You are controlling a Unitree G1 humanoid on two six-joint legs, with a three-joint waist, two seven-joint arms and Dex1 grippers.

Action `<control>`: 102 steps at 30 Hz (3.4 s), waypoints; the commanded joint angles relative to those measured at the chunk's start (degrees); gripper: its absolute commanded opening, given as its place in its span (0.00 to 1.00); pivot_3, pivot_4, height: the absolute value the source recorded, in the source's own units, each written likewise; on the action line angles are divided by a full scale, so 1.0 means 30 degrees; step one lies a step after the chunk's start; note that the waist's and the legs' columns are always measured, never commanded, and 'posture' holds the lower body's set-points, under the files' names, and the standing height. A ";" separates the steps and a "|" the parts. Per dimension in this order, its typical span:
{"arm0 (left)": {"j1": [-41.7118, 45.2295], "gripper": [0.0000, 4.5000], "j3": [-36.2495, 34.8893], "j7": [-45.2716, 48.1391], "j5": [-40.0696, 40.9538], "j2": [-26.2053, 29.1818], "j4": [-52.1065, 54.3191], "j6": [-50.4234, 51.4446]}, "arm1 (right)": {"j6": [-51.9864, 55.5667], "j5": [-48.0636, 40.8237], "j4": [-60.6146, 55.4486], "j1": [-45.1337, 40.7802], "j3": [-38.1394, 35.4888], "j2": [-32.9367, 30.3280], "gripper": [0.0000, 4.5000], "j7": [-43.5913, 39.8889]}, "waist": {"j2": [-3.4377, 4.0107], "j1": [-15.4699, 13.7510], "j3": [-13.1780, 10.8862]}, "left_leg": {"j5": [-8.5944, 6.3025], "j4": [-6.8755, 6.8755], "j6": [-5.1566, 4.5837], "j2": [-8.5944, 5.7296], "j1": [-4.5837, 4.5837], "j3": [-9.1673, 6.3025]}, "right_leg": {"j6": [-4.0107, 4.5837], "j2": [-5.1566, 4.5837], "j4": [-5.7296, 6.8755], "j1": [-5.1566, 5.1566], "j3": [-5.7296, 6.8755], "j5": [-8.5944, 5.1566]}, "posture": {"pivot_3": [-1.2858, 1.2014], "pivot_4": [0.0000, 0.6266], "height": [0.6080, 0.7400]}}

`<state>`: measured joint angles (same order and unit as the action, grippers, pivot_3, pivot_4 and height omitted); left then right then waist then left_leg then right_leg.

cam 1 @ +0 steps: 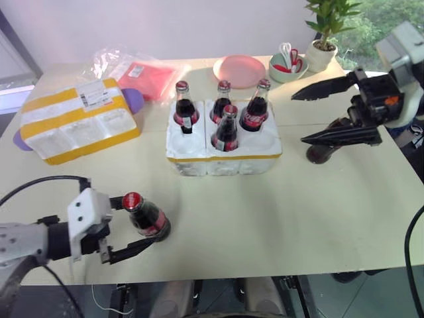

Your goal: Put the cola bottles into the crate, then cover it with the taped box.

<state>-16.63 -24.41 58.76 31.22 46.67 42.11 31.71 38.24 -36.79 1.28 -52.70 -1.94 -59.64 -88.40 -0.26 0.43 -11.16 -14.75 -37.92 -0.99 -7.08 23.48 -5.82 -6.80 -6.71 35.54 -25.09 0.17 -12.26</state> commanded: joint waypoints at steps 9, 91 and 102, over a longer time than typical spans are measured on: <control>0.0688 0.59 0.1362 -0.0683 0.1243 0.0168 -0.0542 0.0224 | 0.0730 -0.0454 -0.0968 -0.0506 -0.1032 -0.0226 1.00 0.1161 | -0.0002 0.0003 0.0000 | -0.0003 0.0004 -0.0007 0.0000 0.0001 0.0000 | -0.0039 0.0003 -0.0003 -0.0003 0.0000 0.0023 | 0.52 0.24 1.00; 1.6814 0.99 0.4797 0.2124 0.6591 0.0902 -0.7171 0.6679 | 0.5941 -0.3505 -1.1356 1.7945 -1.4756 0.6142 1.00 1.8600 | -0.0058 -0.0353 0.0008 | 0.0047 -0.0040 -0.0046 0.0003 -0.0082 -0.0023 | -0.0050 0.0028 -0.0027 0.0130 -0.0010 0.0035 | 0.52 0.24 1.00; 1.6507 0.99 0.4884 0.0548 0.6956 0.0278 -0.6170 0.6659 | 0.2029 -0.0598 -0.5950 1.5026 -1.1316 0.7607 1.00 2.0615 | -0.0042 -0.0384 0.0013 | 0.0049 -0.0015 -0.0044 0.0005 -0.0078 -0.0038 | -0.0050 0.0060 -0.0028 0.0119 -0.0005 0.0036 | 0.52 0.24 1.00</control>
<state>32.26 -8.74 60.95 50.98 47.25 21.80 52.32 46.61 -39.25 -17.19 -6.18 -35.72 -36.50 -26.76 -0.39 -0.72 -11.12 -14.60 -37.96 -1.12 -7.06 23.24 -5.93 -6.95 -6.53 35.46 -24.74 0.15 -12.16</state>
